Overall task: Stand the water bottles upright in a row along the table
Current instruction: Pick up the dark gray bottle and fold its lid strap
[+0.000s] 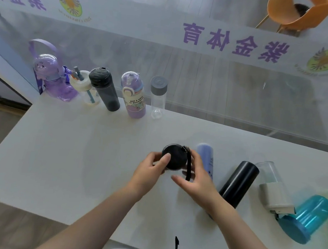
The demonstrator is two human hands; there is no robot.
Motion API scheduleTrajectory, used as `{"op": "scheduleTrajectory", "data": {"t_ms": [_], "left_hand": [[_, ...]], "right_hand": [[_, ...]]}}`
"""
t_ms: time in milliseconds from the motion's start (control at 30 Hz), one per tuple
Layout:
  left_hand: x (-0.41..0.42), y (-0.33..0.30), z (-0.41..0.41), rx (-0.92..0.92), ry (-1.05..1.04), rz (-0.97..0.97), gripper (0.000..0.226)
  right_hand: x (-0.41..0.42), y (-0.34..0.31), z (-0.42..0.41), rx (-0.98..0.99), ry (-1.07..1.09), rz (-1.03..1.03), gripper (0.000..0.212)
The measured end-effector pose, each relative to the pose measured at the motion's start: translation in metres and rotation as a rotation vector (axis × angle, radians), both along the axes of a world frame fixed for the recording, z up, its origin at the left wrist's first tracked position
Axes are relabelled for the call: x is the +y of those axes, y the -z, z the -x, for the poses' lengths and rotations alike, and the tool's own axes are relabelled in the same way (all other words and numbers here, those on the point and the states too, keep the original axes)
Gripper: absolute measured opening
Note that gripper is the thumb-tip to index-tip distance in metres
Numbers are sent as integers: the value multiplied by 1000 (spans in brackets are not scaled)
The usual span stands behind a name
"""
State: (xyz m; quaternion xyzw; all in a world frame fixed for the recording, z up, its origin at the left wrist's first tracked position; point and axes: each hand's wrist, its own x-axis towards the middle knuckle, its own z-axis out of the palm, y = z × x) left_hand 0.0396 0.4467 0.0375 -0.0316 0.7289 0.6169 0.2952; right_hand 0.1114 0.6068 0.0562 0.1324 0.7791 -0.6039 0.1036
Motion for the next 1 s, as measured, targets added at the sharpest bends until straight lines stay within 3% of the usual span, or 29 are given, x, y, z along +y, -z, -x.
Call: {"op": "scheduleTrajectory", "data": {"t_ms": [167, 300, 400, 533, 667, 833, 1000], "left_hand": [[2, -4, 15, 6, 112, 148, 68], [-3, -1, 17, 39, 155, 110, 41], [-18, 13, 26, 153, 177, 154, 36], [-55, 61, 45, 497, 315, 596, 66], [-92, 104, 56, 503, 342, 931, 79], [-114, 127, 54, 571, 363, 966, 60], [-116, 132, 55, 613, 357, 995, 57]], "right_hand": [[-17, 11, 18, 73, 110, -167, 92], [-22, 17, 38, 102, 286, -147, 78], [-19, 23, 49, 97, 260, -174, 68], [-16, 26, 61, 107, 250, -190, 59], [-8, 26, 79, 123, 257, -221, 58], [7, 22, 113, 126, 292, -294, 60], [24, 25, 144, 125, 280, -337, 65]]}}
